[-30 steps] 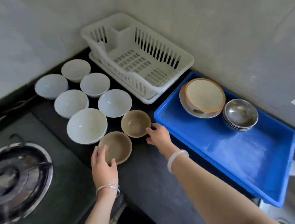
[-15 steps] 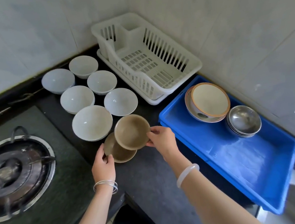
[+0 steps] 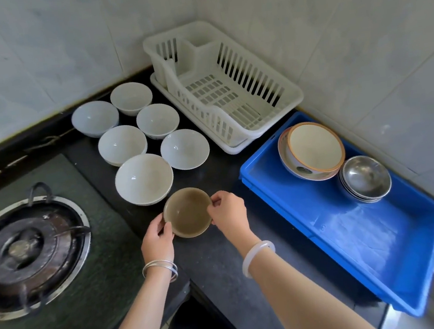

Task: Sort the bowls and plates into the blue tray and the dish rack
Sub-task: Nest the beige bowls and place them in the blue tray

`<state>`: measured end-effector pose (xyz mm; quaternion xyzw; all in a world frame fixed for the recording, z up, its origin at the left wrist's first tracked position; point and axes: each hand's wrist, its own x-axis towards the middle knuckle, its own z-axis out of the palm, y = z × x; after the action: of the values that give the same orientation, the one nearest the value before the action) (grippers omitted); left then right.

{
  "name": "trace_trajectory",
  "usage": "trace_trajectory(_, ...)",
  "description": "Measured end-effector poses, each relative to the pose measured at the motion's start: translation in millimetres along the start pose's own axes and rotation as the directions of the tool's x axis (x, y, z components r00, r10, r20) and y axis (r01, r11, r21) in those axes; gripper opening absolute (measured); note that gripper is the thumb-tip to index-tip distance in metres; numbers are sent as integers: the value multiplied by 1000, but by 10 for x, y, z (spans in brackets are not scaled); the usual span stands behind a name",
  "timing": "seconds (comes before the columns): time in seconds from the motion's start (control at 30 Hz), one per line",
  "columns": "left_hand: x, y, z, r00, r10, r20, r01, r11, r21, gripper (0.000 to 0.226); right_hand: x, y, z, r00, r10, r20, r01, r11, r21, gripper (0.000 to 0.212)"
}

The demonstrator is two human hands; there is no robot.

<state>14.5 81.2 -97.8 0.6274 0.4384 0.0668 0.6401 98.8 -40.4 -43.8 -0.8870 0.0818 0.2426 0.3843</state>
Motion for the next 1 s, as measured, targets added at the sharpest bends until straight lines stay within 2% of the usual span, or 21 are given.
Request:
trace_trajectory(0.07,18,-8,-5,1000,-7,0,7,1000,14,33,9,22,28,1000,-16,-12,15,999,-39,25)
trace_trajectory(0.17,37,4,4,998,-54,-9,54,997,-51,32,44,62,49,1000,-11,9,12,999,-50,36)
trace_trajectory(0.3,4,69,31,996,-93,7,93,992,-89,31,77,113,57,976,84,200,-109,987,116,32)
trace_trajectory(0.37,-40,121,49,997,-74,19,75,995,-71,31,66,159,32,970,91,225,-134,974,183,30)
trace_trajectory(0.5,-165,330,162,994,11,107,-3,998,-70,28,4,285,-171,992,54,118,-86,952,293,29)
trace_trajectory(0.63,-331,625,467,963,100,249,-89,994,-56,19,-135,444,-602,995,94,-15,-74,866,494,22)
trace_trajectory(0.83,-730,871,1242,854,119,507,-127,992,-19,14,-339,907,-1383,947,221,-233,-3,732,681,19)
trace_trajectory(0.93,-999,875,1718,749,51,661,-75,997,8,17,-414,1226,-1704,891,326,-317,-14,716,698,24)
trace_trajectory(1.0,-1177,849,2037,666,-18,746,-43,997,63,24,-454,1464,-1881,847,411,-339,-19,659,752,26)
